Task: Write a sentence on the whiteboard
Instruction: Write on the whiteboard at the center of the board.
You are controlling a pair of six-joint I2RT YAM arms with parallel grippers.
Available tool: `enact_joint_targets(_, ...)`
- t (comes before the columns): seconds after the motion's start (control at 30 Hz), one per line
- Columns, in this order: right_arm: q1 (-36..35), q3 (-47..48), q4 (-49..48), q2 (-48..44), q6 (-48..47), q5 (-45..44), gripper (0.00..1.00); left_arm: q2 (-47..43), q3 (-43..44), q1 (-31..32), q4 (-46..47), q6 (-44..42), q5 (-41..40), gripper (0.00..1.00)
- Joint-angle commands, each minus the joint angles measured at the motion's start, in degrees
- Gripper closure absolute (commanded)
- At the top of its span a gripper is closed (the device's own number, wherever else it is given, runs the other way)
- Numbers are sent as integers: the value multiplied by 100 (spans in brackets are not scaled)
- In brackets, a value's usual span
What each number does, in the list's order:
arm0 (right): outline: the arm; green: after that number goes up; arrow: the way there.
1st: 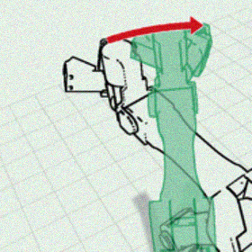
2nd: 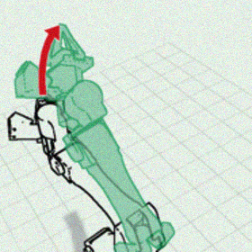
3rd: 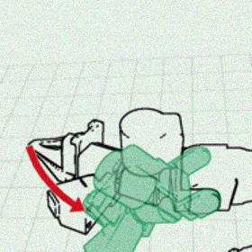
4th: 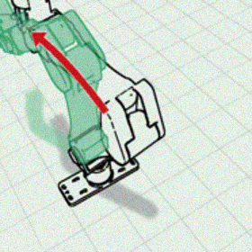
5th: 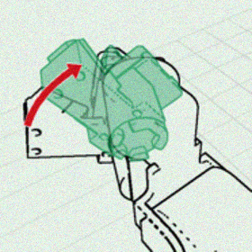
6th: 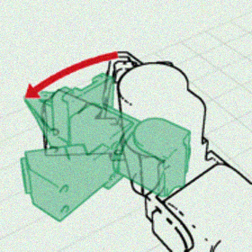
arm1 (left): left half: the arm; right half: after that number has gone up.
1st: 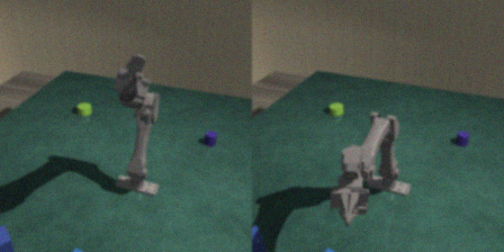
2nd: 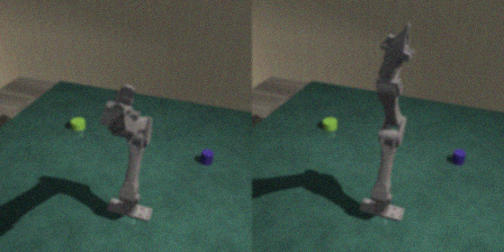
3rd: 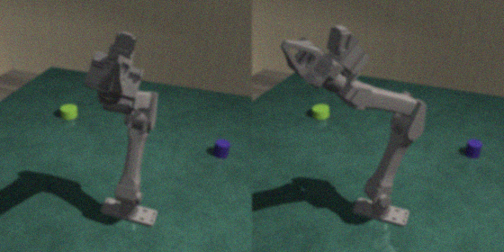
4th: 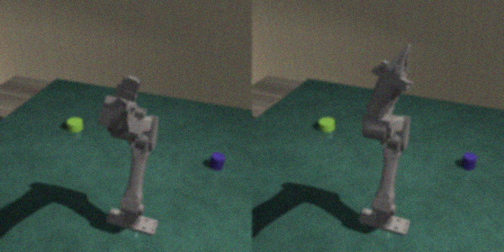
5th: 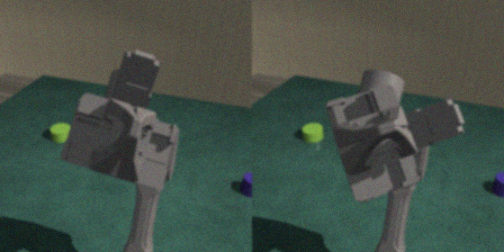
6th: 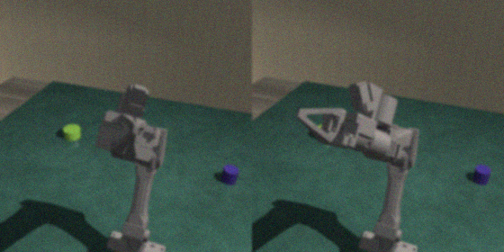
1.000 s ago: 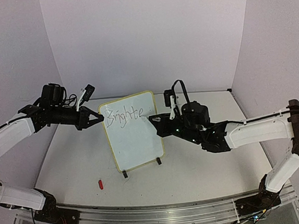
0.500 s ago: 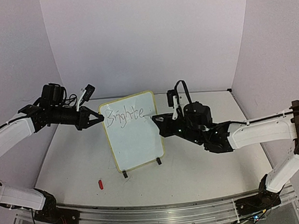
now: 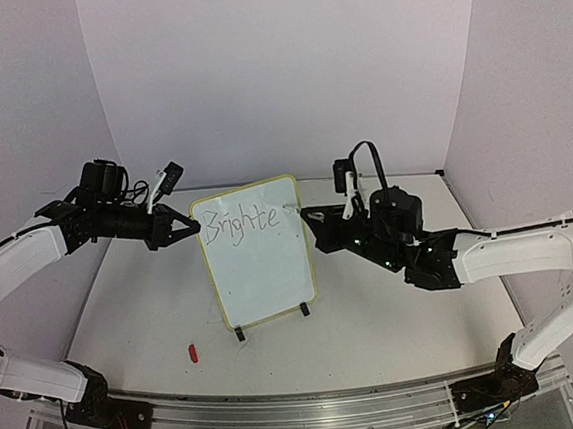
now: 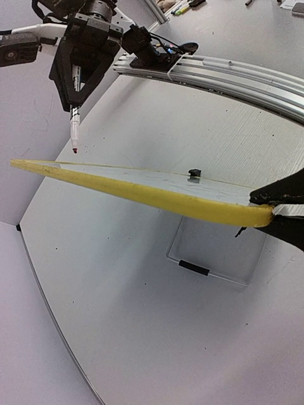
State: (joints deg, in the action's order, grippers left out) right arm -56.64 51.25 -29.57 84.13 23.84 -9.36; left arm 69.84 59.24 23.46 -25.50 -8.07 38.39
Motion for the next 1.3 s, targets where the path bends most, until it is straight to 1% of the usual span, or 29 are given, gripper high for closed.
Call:
enact_joint_targets(0.0,16,454,-187,176,-188,67,100,259,-64,106,-576,-350,-497,100)
enact_joint_targets(0.4,14,642,-190,504,-151,52,100,249,-67,115,-573,-360,-508,100)
enact_joint_targets(0.8,17,438,-149,345,-72,-677,100,262,-65,115,-572,-361,-517,100)
enact_joint_targets(1.27,14,149,118,351,203,-457,100,266,-67,125,-579,-355,-517,100)
